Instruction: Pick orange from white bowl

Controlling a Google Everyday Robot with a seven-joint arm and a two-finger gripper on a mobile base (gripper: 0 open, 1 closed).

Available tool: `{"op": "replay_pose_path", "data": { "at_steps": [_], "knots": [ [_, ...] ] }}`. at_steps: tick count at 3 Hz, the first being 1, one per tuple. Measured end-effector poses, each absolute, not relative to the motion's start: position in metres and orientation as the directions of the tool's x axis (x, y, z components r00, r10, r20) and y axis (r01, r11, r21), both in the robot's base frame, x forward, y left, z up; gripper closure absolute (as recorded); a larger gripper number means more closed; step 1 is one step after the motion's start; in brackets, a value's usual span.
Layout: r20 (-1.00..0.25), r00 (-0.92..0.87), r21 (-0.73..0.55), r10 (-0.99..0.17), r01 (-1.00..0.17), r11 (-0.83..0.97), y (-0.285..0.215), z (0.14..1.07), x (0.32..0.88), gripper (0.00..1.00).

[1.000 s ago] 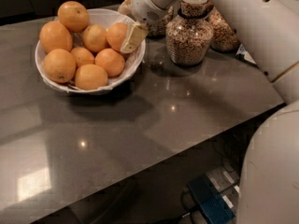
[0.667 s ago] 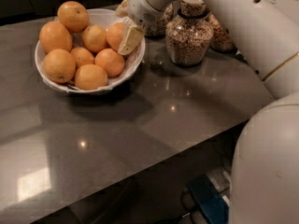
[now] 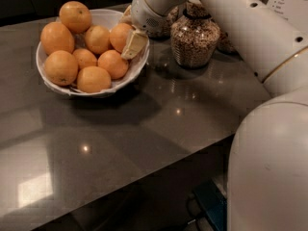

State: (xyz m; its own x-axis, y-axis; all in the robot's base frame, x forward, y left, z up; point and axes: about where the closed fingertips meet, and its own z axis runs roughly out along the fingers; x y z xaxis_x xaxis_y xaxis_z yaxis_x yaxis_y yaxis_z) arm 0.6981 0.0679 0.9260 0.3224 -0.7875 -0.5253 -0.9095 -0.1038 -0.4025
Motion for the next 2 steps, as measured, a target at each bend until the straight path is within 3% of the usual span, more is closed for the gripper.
{"op": "replay_pose_path", "data": {
  "at_steps": [2],
  "knots": [
    [-0.525, 0.322, -0.402, -0.787, -0.910, -0.104, 0.0680, 0.9259, 0.6981, 0.87]
  ]
}}
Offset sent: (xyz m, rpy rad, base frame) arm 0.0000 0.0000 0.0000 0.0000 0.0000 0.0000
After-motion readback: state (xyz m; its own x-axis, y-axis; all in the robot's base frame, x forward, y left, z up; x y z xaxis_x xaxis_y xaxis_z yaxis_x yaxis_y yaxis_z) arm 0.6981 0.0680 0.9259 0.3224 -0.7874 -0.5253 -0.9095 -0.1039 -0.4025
